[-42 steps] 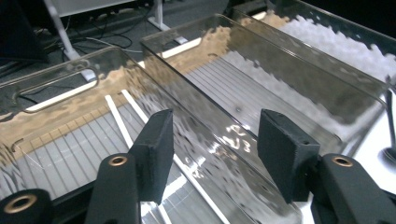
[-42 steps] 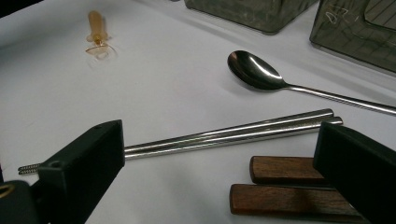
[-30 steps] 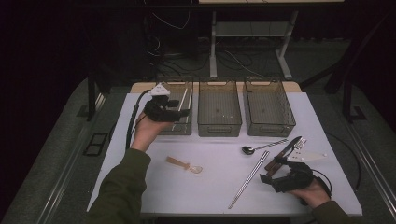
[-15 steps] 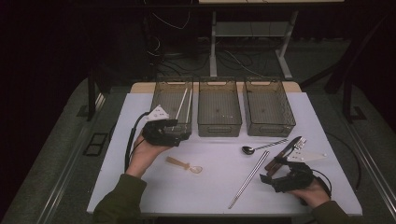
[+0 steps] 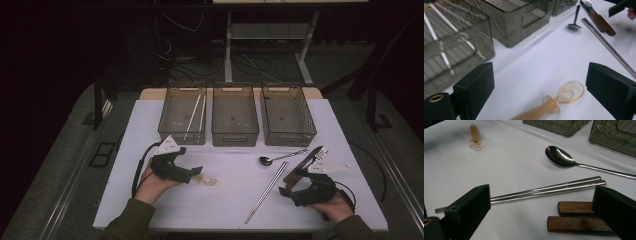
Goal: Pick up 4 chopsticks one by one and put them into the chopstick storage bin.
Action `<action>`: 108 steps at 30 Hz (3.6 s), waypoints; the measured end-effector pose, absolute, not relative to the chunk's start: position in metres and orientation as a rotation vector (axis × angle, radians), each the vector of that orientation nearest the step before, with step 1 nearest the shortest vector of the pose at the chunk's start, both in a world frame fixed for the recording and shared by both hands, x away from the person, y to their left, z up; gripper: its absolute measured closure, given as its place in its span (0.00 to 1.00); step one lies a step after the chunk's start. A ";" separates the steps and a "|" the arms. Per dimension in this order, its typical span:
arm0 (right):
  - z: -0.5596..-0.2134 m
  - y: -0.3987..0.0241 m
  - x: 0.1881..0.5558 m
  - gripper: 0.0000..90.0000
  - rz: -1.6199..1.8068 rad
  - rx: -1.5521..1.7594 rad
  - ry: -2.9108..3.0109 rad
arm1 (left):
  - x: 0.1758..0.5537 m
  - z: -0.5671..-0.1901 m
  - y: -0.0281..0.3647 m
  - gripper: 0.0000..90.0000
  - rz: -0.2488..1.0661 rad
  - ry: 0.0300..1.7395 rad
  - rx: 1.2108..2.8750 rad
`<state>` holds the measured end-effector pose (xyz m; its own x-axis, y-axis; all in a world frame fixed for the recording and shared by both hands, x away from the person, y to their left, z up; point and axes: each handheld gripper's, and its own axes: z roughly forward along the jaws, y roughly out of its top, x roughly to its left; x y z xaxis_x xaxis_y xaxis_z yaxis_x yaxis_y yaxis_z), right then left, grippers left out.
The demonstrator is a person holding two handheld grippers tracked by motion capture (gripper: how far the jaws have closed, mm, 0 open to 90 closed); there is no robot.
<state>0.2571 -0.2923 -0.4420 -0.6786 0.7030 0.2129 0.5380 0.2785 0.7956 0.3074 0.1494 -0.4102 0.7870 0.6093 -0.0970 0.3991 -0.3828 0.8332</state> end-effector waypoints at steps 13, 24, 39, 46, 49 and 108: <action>-0.434 -0.295 0.254 0.22 1.366 1.149 2.397 | 0.281 -0.427 0.151 0.00 0.251 0.699 2.024; -0.428 -0.282 0.251 0.63 1.346 1.098 2.497 | 0.277 -0.435 0.150 0.00 0.225 0.711 2.044; -0.432 -0.249 0.248 0.99 1.308 0.943 2.677 | 0.278 -0.436 0.149 0.00 0.200 0.704 2.049; -0.436 -0.226 0.246 1.00 1.292 0.853 2.760 | 0.279 -0.436 0.149 0.00 0.197 0.703 2.048; -0.436 -0.220 0.245 1.00 1.291 0.830 2.782 | 0.279 -0.436 0.149 0.00 0.193 0.704 2.048; -0.448 -0.201 0.233 1.00 1.172 0.730 2.905 | 0.278 -0.435 0.148 0.01 0.191 0.694 2.047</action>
<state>0.2334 -0.2006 -0.4478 -0.8944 0.3817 0.2330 0.4365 0.6320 0.6403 0.2776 0.1480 -0.4346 0.8281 0.5443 -0.1343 0.3990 -0.4040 0.8232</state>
